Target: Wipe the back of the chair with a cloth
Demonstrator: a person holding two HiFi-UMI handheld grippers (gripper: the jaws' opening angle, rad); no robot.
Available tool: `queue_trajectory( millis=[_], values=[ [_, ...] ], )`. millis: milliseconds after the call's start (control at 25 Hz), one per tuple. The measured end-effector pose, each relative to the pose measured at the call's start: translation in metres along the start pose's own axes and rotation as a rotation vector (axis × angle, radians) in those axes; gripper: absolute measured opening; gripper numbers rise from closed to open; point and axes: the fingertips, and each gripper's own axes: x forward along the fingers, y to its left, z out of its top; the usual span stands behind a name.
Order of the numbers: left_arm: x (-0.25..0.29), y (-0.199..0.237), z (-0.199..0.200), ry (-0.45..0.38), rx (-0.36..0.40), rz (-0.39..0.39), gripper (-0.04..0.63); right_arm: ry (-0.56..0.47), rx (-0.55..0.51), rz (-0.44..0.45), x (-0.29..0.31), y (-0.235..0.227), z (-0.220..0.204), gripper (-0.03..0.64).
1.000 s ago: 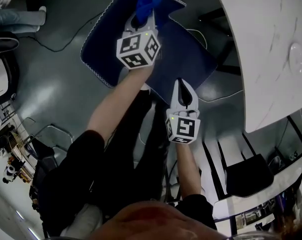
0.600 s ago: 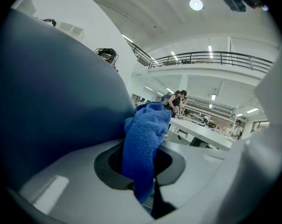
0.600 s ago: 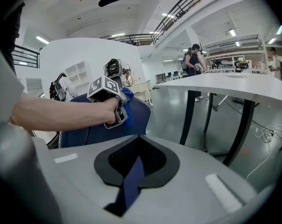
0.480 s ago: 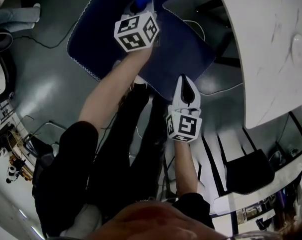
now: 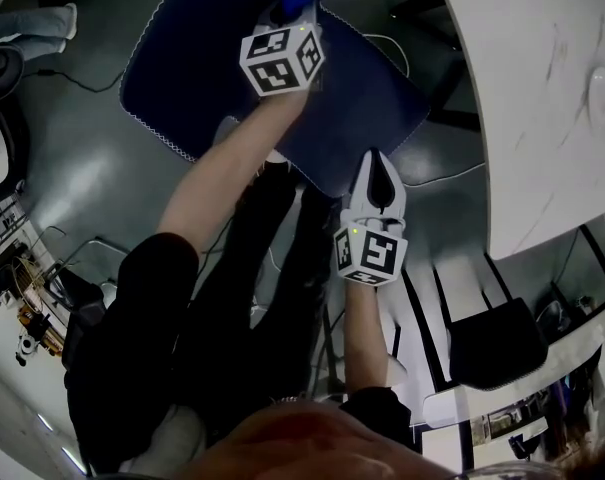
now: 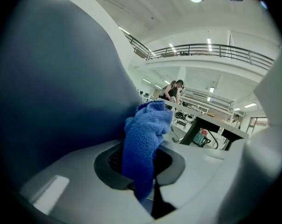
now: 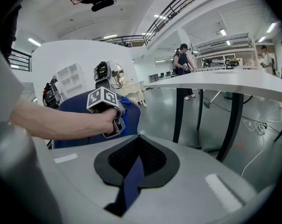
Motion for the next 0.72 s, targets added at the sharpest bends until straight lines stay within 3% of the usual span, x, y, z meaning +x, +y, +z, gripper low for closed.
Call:
queue_trajectory(
  millis=[720],
  values=[
    [0.035, 0.013, -0.095, 0.199, 0.037, 0.031, 0.051, 0.037, 0.018, -0.021, 0.004, -0.015, -0.014, 0.003]
  ],
)
